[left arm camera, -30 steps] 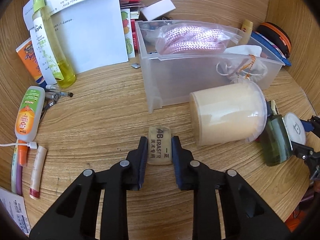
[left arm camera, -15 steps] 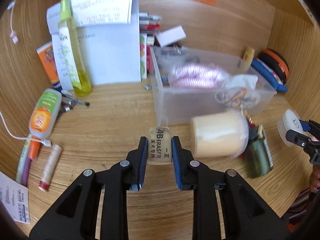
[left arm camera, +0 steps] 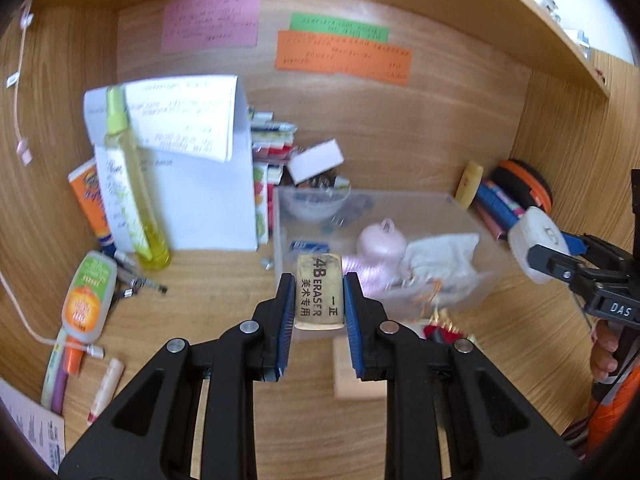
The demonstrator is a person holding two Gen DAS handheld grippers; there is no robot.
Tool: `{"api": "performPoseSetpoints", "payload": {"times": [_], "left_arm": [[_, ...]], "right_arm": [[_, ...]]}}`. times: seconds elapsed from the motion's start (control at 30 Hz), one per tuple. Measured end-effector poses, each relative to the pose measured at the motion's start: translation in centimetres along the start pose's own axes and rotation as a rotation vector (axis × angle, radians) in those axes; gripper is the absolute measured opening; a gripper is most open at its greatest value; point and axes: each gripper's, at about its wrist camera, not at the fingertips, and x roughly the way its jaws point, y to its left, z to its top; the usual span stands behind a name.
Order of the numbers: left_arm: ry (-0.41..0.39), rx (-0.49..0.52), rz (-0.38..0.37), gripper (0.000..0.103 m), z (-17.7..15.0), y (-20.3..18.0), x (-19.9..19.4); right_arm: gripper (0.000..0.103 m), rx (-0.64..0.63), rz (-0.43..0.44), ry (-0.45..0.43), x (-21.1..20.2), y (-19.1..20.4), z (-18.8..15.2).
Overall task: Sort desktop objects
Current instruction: 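Carry the eraser and white container over the clear box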
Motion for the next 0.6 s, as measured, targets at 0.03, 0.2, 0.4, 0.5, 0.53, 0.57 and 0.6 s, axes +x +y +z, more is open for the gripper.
{"api": "performPoseSetpoints", "payload": {"times": [0.03,0.2,0.4,0.5,0.53,0.57,0.6], "left_arm": [[-0.008,0.000,-0.002,0.023,0.4,-0.1,0.1],[-0.027,0.012,-0.012,0.023,2.3,-0.6,0.9],[-0.030,0.028,-0.019,0.023,3.8,-0.8,2.4],[-0.016,0.014,-0.039,0.023,4.3,-0.8,3.6],[-0.009,0.010,-0.044,0.023,4.5,-0.8,4.0],[-0.001,0.007,-0.046,0.023,4.6,-0.8,4.5],[0.006,0.009,-0.044,0.023,4.8,-0.9,5.1]], "right_arm": [[0.064,-0.002,0.006,-0.005,0.2,0.1,0.4],[0.064,0.008,0.052,-0.019,1.3,0.0,2.2],[0.064,0.004,0.050,-0.011,3.4,0.0,3.8],[0.064,0.024,0.082,0.018,4.9,-0.1,4.3],[0.064,0.018,0.077,0.019,5.2,0.1,4.4],[0.064,0.013,0.075,0.024,5.7,0.3,4.4],[0.064,0.012,0.080,0.029,6.1,0.5,4.4]]}}
